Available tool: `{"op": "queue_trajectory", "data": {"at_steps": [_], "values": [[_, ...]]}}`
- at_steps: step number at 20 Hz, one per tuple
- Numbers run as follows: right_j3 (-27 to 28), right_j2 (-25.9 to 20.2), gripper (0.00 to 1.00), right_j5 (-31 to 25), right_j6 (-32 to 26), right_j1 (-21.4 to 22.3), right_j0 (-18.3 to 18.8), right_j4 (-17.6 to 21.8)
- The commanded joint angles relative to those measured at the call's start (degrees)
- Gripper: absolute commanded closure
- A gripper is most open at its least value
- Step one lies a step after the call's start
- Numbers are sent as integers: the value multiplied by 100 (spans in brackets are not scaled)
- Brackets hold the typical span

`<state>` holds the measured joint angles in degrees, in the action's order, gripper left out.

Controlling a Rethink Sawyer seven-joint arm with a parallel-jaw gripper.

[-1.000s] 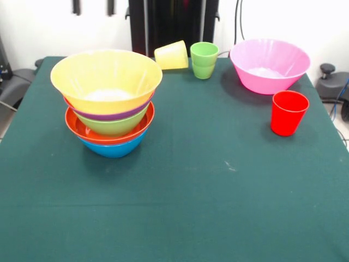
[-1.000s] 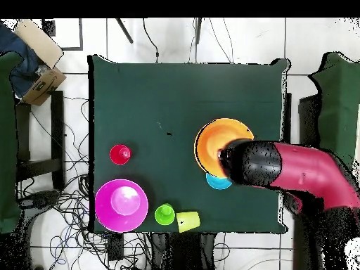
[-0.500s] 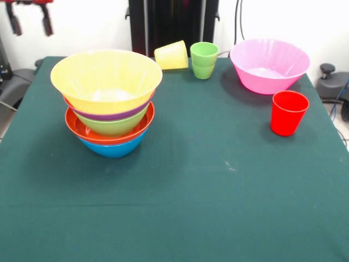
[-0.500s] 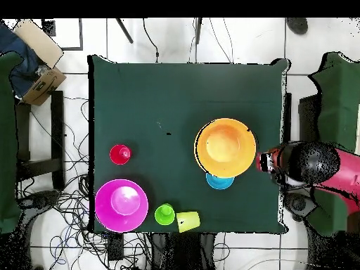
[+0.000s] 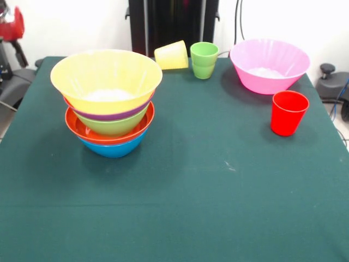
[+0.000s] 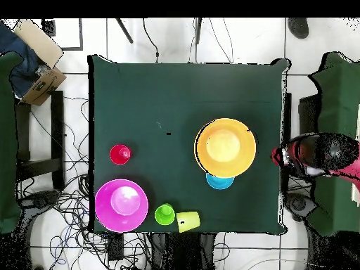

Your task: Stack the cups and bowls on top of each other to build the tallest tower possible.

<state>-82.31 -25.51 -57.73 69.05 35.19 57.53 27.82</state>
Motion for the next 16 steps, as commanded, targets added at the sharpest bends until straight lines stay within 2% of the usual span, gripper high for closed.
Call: {"op": "queue_trajectory", "data": {"at_steps": [1,5,9,16], "values": [[763,-650,0,-282,-2049,-1035,-89,441],[980,-681,0,-111,-1998,-1383,-150,497],[952,-743,0,146,-1829,-1603,-114,463],[588,-772,0,687,-1381,-1581,-138,618]]}}
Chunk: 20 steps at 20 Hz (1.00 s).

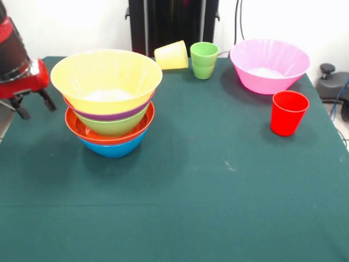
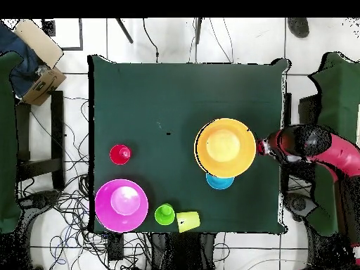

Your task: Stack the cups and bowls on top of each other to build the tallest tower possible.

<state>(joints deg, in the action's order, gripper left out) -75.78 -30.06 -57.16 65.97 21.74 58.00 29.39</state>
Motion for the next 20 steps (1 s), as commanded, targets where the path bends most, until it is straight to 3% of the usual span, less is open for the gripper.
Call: {"op": "queue_trajectory", "data": {"at_steps": [1,7,12,15,20], "values": [[-77,-297,0,685,-1020,-229,-217,512],[-167,-308,0,801,-1044,-124,-164,573],[-238,-248,0,1320,-919,-117,-133,827],[-244,-280,0,1231,-929,-71,-134,778],[-239,-184,0,1469,-682,-77,-301,928]]}}
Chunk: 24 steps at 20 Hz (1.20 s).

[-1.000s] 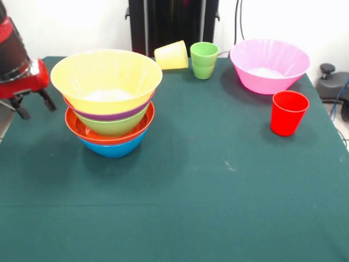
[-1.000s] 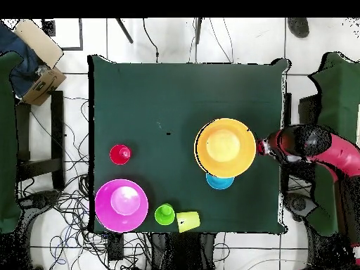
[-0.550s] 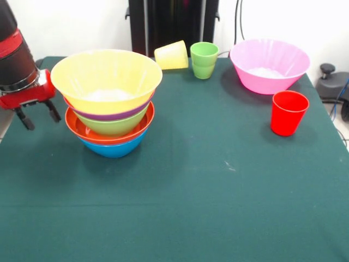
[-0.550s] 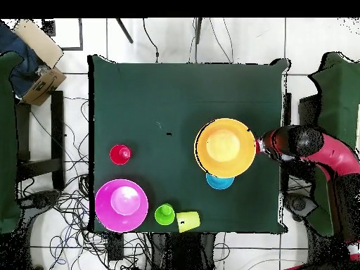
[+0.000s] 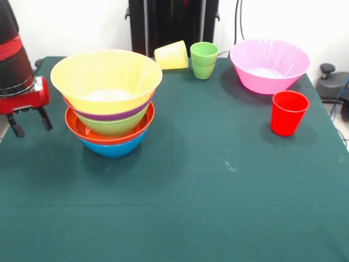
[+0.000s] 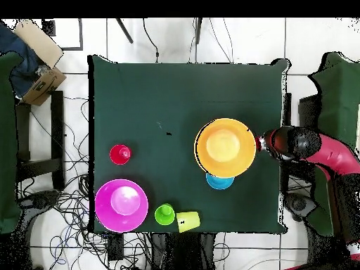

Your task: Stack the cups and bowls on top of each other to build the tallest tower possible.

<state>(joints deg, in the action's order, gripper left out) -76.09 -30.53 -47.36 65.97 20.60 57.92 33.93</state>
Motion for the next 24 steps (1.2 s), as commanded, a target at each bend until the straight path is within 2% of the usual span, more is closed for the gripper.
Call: {"op": "queue_trajectory", "data": {"at_steps": [1,10,17,24], "values": [[-203,-110,0,545,-629,27,-327,513],[-270,-31,0,961,-390,-48,-411,641],[202,-25,0,640,-306,-296,-661,471],[264,18,0,429,-407,-328,-729,404]]}}
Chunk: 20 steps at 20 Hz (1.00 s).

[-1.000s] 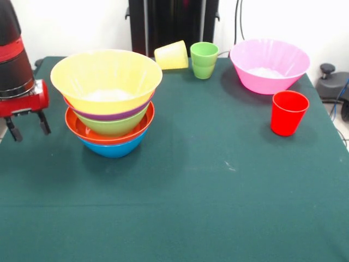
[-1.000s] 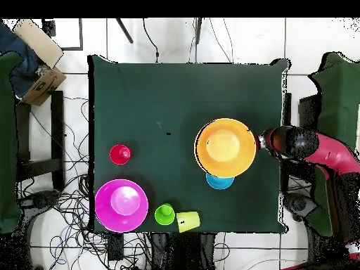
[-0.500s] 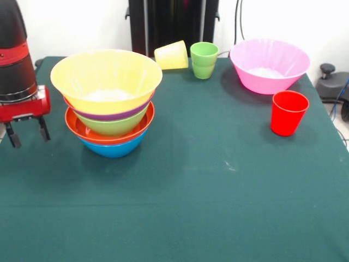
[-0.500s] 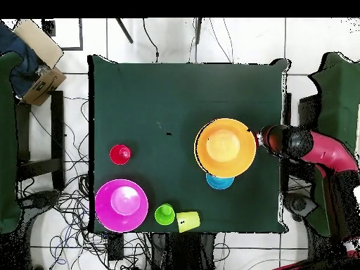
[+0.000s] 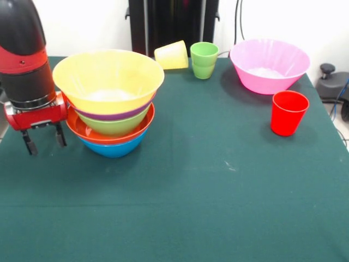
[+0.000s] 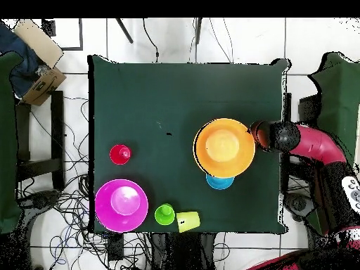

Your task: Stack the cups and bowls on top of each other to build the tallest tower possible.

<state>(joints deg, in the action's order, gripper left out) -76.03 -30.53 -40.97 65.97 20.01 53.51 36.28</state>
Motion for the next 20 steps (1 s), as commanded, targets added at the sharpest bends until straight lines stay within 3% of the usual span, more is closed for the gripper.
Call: {"op": "queue_trajectory", "data": {"at_steps": [1,12,20], "values": [[266,-15,0,-231,-442,-296,-257,121],[227,-52,0,-282,-477,-340,-194,13],[302,132,0,-842,-274,-356,-375,-190]]}}
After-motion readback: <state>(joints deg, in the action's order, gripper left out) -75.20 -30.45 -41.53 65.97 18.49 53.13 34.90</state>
